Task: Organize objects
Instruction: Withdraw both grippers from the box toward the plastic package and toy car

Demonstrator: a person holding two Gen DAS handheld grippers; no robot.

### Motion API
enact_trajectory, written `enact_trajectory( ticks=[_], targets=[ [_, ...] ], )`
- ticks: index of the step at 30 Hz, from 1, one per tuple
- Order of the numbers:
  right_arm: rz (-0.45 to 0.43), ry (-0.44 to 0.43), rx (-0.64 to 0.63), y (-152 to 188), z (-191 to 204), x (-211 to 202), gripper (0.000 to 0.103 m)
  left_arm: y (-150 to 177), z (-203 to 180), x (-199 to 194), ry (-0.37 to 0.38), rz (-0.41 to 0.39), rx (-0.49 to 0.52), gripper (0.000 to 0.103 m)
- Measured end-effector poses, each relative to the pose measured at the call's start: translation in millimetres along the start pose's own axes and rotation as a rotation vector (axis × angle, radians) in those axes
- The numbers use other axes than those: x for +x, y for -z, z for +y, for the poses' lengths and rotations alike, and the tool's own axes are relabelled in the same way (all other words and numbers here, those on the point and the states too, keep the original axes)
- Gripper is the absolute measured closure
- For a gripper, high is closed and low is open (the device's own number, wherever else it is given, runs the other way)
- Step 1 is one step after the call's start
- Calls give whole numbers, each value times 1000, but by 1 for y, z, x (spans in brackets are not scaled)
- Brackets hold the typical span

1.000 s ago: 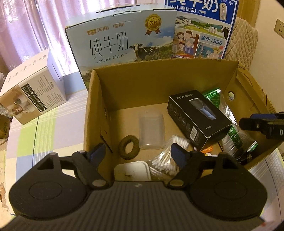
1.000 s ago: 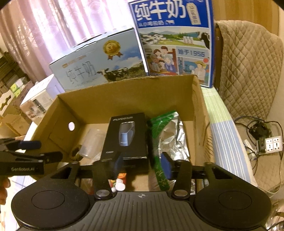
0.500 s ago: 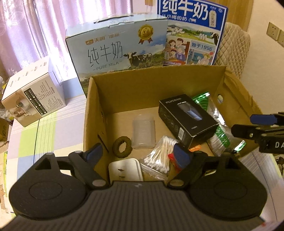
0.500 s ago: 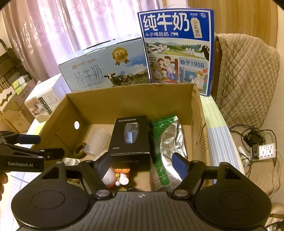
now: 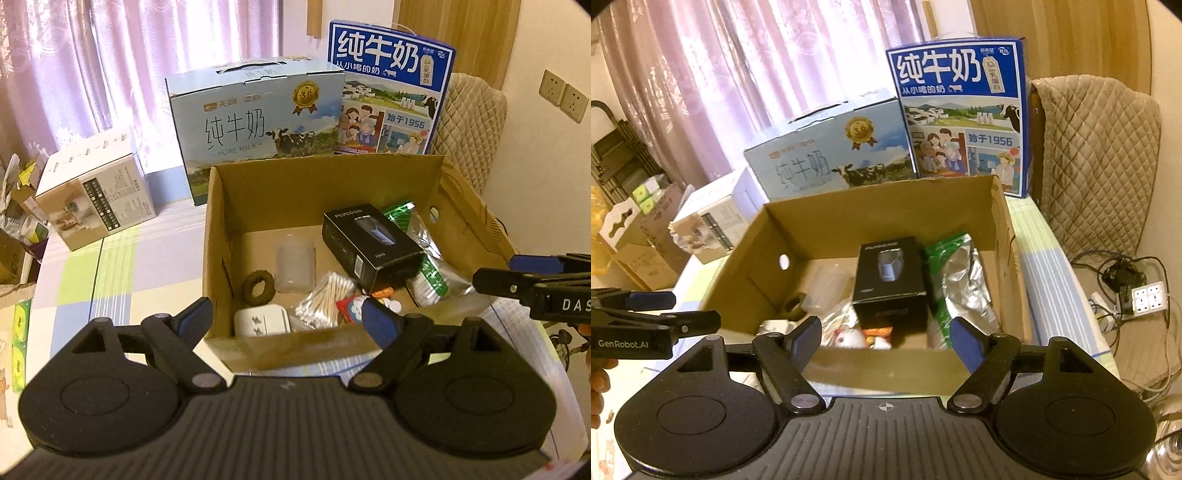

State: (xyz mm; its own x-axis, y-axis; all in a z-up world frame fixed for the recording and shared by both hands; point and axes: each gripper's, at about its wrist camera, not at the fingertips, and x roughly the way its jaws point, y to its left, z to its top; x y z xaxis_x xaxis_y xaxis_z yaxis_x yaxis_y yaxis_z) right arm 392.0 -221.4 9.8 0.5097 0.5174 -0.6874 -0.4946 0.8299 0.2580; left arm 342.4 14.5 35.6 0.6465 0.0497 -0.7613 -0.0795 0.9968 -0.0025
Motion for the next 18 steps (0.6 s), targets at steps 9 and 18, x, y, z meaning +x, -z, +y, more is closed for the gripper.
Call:
enact_trajectory(
  ticks=[9,18],
  targets=[
    [14,-69,20,22,15,-23,29,27,0,-30,8,-10,-16,18],
    [54,-100,14,51,33,-34,29,62,1,-47,23,21,-16,18]
  ],
)
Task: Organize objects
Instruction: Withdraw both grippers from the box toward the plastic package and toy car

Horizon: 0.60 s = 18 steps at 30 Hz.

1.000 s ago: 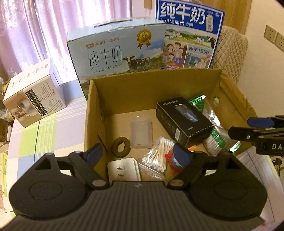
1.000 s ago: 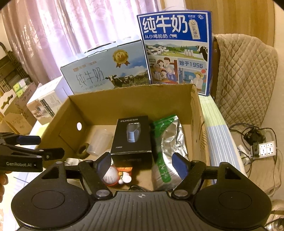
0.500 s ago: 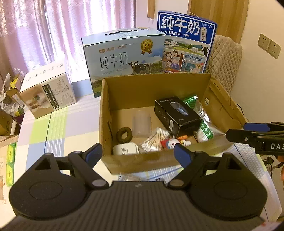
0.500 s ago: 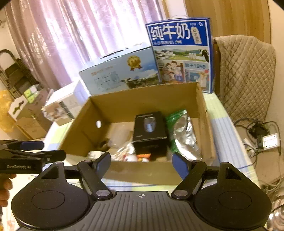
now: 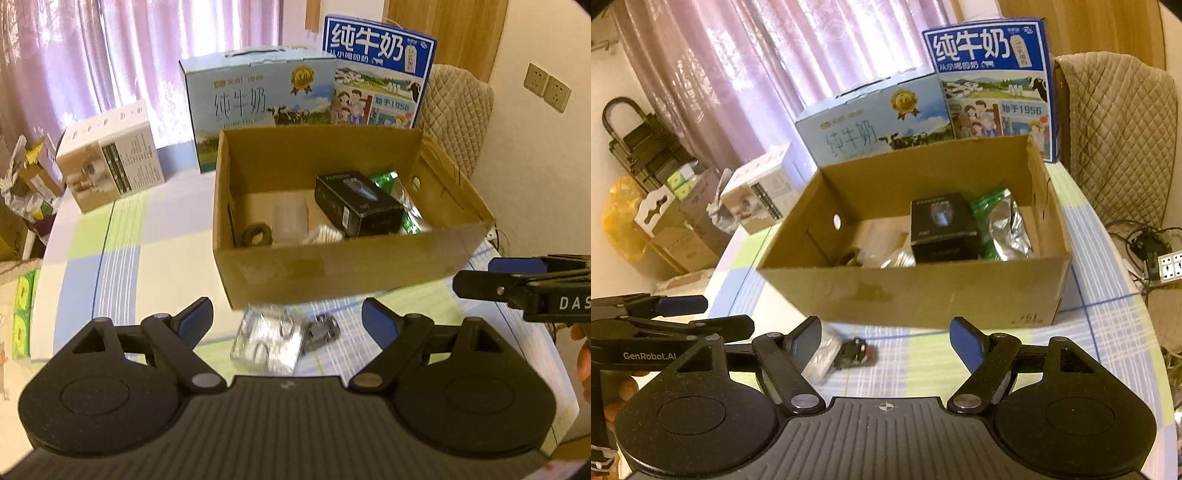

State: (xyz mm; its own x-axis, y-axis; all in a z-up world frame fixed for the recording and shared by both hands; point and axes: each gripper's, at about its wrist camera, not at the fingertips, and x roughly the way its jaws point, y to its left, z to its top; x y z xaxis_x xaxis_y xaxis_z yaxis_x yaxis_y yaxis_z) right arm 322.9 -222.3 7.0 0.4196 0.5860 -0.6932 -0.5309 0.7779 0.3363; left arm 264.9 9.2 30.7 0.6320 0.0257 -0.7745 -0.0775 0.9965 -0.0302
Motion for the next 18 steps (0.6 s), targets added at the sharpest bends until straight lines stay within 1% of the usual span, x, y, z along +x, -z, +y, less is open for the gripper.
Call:
enact_trajectory(
  ticks=[10,18],
  targets=[
    [45,9,2,34,11,5,29,36,7,-4,9,56,-23,17],
    [78,45,-20,55,19,13,29,57,10,-4,22,83,-40,17]
  ],
)
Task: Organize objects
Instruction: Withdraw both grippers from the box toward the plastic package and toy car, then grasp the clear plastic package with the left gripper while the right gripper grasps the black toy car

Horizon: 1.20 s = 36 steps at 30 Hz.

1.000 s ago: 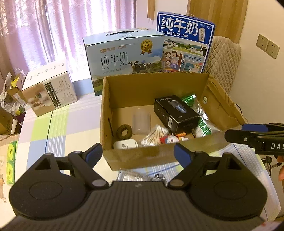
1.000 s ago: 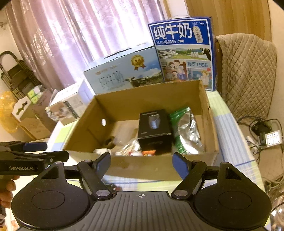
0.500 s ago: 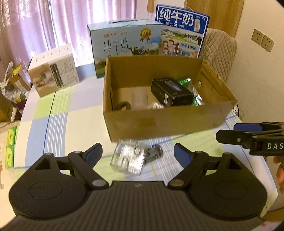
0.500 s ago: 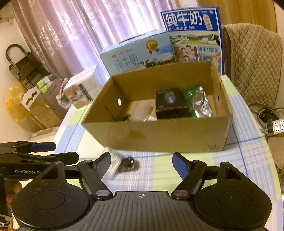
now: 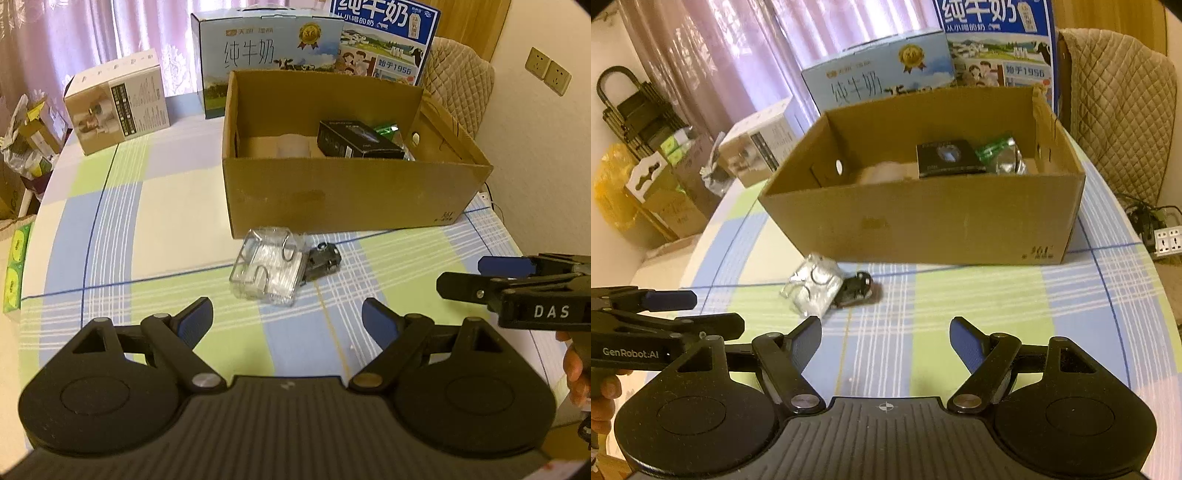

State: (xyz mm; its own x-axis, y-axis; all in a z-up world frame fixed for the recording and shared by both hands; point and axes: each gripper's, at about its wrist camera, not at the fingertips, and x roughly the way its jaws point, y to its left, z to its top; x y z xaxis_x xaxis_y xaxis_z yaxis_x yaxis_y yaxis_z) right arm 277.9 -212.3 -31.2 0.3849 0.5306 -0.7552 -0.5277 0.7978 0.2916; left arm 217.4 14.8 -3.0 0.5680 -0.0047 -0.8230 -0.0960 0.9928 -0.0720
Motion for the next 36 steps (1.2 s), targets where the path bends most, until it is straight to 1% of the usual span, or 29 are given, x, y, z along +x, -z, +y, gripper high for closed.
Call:
enact_trajectory(
  ticks=[6,10,17,32,36],
  targets=[
    [24,7,-1,10,1,10,29,10,3,6,-2,20,-3,17],
    [46,12,-5,15,2,18,29,16,5,13,-19,39,-2,17],
    [79,18,-6,21,2,28,29,19,10,24,-33,68,-13,18],
    [124,69,50,21,-21,50,29,17,21,63,-54,120,-28,18],
    [132,81,67,19,-27,55,29,9,25,74,-35,118,-49,18]
  ],
)
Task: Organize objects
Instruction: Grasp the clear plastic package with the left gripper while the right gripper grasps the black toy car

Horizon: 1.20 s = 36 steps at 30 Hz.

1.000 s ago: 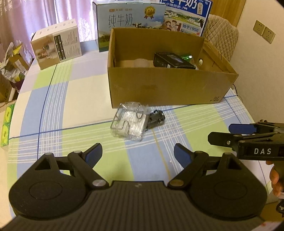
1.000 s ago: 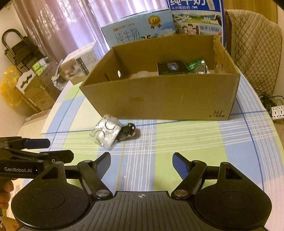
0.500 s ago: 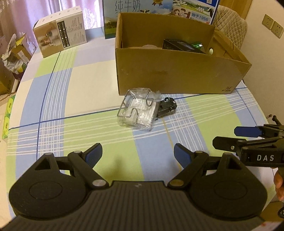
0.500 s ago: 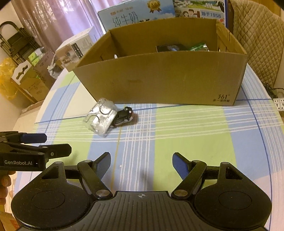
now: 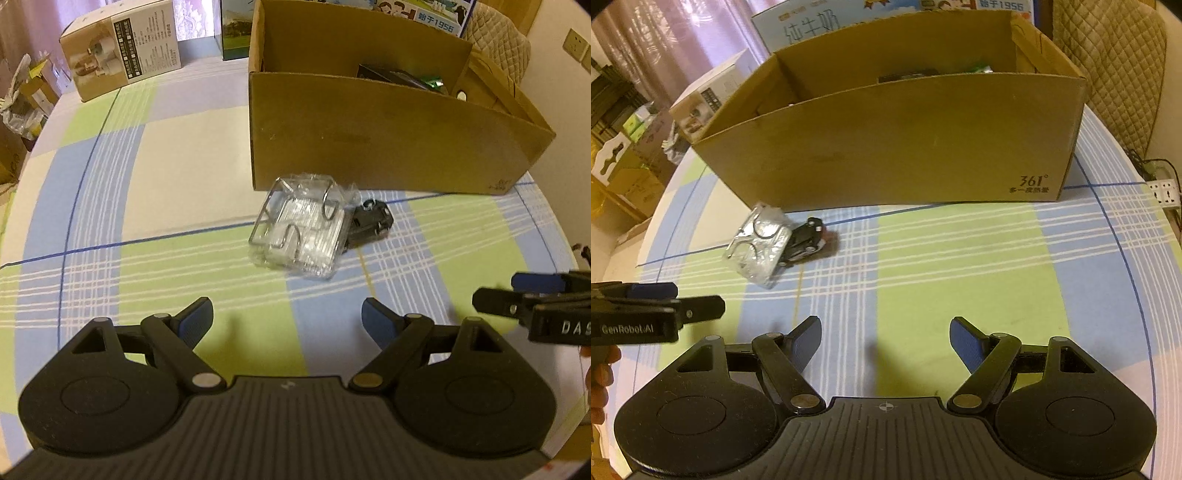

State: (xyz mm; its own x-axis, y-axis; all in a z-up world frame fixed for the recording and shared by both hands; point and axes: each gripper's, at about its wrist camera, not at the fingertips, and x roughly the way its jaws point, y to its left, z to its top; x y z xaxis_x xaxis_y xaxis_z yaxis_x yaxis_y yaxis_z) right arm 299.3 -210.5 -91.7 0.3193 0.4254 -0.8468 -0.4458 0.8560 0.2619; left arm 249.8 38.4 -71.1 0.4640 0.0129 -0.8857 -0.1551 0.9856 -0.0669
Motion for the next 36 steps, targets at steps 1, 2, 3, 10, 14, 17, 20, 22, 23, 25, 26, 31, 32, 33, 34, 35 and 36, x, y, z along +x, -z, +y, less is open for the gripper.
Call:
enact_trajectory(
  ticks=[1,2,3,10,14,17,20,22,23,25,26,31,32,33,34,35,36],
  targets=[
    [2,3,4,-1,-2,1,29,-3,0,2,6,-5,-2,18],
    [3,6,8,-1,-3,2,29,-6,0,4,11,-13,-3,18],
    [3,9,12,-2,-4,4,29,-9,1,7,15,-21,-3,18],
    [11,29,36,-6,-12,11,29,-36,4,29,40,-70,-30,18],
    [15,40,50,-7,-17,13,29,-49,6,41,54,-79,-52,18],
    [19,45,60,-9,-21,15,29,-54,8,49,76,-80,-79,17],
    [25,50,64,-10,-23,17,29,-58,9,59,74,-70,-83,18],
    [28,51,65,-10,-24,18,29,-58,10,64,77,-70,-78,19],
    [30,50,65,-11,-25,19,29,-57,10,65,79,-72,-74,27],
    [35,51,62,-11,-24,21,29,-55,11,67,79,-77,-63,38],
    [37,50,60,-12,-24,22,29,-54,13,66,80,-82,-62,42],
    [48,41,44,-11,-19,25,29,-45,20,60,58,-88,-40,48],
    [49,38,40,-12,-17,27,29,-43,22,58,45,-88,-37,48],
    [50,34,35,-12,-16,27,29,-40,24,57,29,-88,-34,48],
    [51,31,30,-12,-14,29,29,-36,28,54,14,-86,-36,49],
    [52,28,25,-13,-12,30,29,-34,31,52,2,-81,-43,49],
    [51,22,18,-14,-11,31,29,-30,36,50,-12,-74,-53,49]
  ],
)
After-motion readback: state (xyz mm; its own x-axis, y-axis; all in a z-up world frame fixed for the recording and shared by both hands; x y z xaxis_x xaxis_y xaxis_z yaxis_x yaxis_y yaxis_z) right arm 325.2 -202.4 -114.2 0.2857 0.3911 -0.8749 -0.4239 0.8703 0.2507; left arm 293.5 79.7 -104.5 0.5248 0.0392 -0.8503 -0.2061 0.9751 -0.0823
